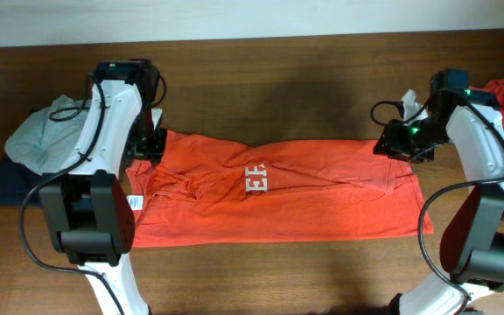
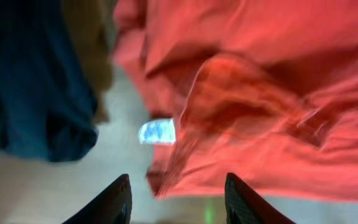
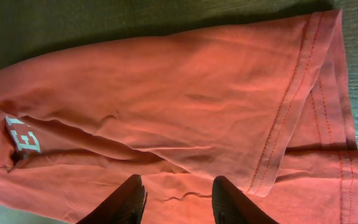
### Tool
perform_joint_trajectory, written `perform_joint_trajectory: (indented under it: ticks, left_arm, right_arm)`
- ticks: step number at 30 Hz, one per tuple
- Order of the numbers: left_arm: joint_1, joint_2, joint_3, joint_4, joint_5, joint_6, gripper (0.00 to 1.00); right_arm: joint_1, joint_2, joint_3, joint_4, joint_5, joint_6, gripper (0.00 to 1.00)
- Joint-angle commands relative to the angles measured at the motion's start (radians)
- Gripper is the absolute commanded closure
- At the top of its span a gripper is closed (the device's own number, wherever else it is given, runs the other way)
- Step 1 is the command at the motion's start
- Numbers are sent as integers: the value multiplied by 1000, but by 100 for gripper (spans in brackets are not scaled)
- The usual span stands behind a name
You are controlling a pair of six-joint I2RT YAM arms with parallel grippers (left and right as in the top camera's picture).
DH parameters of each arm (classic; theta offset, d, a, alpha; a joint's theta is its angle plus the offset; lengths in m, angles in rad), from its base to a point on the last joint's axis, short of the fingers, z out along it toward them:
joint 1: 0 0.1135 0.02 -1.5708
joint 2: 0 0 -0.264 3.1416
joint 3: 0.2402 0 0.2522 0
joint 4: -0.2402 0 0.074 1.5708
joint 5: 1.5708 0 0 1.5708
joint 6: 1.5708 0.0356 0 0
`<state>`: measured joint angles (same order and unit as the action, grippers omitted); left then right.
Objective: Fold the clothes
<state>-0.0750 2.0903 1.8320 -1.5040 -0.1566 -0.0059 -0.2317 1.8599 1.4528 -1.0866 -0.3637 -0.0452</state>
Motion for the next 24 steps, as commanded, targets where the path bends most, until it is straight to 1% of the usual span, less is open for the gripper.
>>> perform_joint_trajectory:
  ticks: [1,2,6,7,11,12,13,14,15,18,22,24]
  left_arm:
    - [-17,-13,-76,127,124,12,52]
    - [-22,-13,-105,171,132,21,53]
    - [-28,-13,-272,367,135,20,63]
    - [-26,-13,-333,420,136,-7,66]
    - [-26,-13,-452,522,135,-28,71]
    - [-25,-13,-461,529,134,-28,73]
    - [-22,-13,-468,534,132,-28,79]
    - [-20,-13,-468,535,135,-28,95]
    - [-21,-14,-468,539,135,-28,96]
    - [-21,-15,-468,547,135,-28,95]
    - [-21,-15,-468,546,135,-28,91]
    - [-21,-15,-468,546,135,-28,90]
  right_arm:
    - [3,-6,-3,6,9,0,59]
    - [3,-6,-3,10,9,0,58]
    - [3,-6,-3,23,9,0,58]
    - [3,-6,-3,27,9,1,58]
    - [3,-6,-3,29,9,1,57]
    - [3,-6,-3,29,9,1,54]
    - [3,-6,-3,30,8,1,52]
    - [3,-6,-3,29,8,1,52]
    - [3,-6,-5,29,9,1,52]
    - [3,-6,-18,31,15,1,51]
    - [2,-5,-70,36,172,151,51]
    - [2,-5,-113,38,183,166,51]
